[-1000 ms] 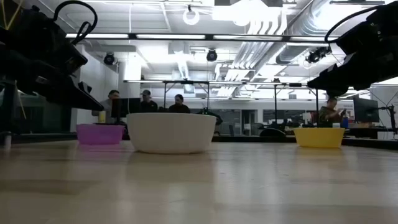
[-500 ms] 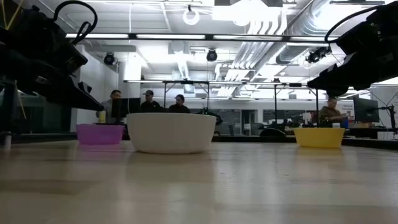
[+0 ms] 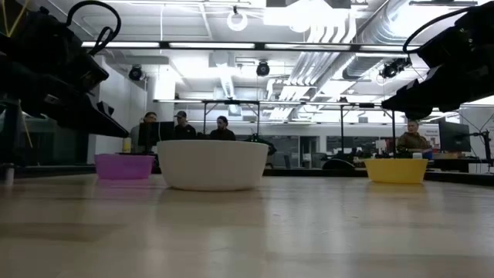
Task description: Nest bowls inside each other
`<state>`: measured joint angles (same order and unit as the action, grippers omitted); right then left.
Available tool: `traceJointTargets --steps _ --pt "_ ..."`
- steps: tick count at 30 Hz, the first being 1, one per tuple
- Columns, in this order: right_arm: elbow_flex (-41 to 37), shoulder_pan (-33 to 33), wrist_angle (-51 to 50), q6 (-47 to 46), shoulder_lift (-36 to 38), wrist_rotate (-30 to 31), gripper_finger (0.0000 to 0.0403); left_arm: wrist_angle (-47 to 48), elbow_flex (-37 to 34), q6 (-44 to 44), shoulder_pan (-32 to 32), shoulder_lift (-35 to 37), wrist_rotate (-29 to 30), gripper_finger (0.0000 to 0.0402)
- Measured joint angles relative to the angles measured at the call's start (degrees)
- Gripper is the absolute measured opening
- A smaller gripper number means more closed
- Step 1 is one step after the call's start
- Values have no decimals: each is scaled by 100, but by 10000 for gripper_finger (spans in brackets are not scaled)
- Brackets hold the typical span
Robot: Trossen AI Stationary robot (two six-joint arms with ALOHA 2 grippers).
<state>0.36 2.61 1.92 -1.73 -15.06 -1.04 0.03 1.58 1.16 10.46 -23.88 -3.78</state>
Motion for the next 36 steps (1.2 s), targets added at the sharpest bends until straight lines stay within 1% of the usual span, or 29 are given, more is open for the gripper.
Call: traceJointTargets --steps 32,36 --pt "0 1 0 0 0 0 98 -24 0 -2 2 2 -2 67" --pt "0 1 0 0 -1 0 98 -32 0 -164 0 0 -5 67"
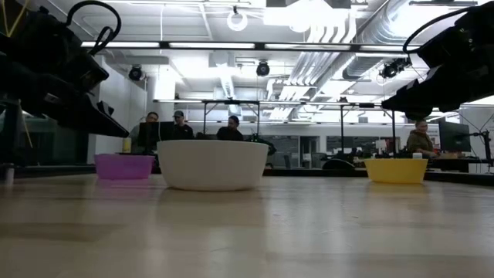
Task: Nest bowls inside each other
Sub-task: Stack the violet bowl on the white bowl
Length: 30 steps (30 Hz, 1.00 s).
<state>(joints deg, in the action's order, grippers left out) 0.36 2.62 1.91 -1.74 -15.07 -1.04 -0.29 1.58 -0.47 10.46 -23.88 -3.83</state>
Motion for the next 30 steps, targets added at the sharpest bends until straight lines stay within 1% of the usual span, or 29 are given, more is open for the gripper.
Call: traceJointTargets --steps 4,10,17,19,23,30 --pt "0 1 0 0 1 0 98 -99 50 -2 2 2 -174 67" --pt "0 1 0 1 1 2 98 -57 614 25 0 6 -114 67" --pt "0 1 0 0 1 0 98 901 1363 251 0 -153 252 67" --pt "0 1 2 0 0 0 98 1205 1553 315 0 -283 388 67" --pt "0 1 1 2 2 0 98 1365 1857 414 0 -625 655 67" --pt "0 1 2 0 0 0 98 1852 2456 605 4 -1503 1100 67"
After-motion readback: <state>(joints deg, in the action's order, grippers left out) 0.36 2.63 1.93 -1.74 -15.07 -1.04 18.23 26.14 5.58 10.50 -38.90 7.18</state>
